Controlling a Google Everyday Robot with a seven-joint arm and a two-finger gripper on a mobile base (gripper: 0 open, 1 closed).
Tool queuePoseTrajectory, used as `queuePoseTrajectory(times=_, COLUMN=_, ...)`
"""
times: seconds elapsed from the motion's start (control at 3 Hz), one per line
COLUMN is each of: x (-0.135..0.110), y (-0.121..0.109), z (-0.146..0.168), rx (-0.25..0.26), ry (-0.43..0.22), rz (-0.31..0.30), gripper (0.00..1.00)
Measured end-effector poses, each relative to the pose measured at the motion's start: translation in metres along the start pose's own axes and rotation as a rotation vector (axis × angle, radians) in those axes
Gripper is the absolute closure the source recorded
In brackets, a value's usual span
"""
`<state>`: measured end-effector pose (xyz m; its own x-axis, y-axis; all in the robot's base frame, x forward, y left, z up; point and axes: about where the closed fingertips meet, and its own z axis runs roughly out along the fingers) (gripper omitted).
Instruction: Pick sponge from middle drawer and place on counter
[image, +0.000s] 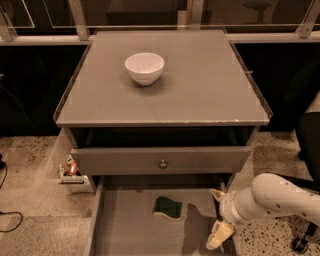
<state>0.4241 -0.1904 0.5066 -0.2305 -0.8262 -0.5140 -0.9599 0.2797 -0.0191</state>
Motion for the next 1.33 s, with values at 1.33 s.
queuePoseTrajectory(times=1.33, x=-0.025, y=-0.024, z=0.126, rx=0.017, ry=-0.239, rz=-0.100, gripper=0.00)
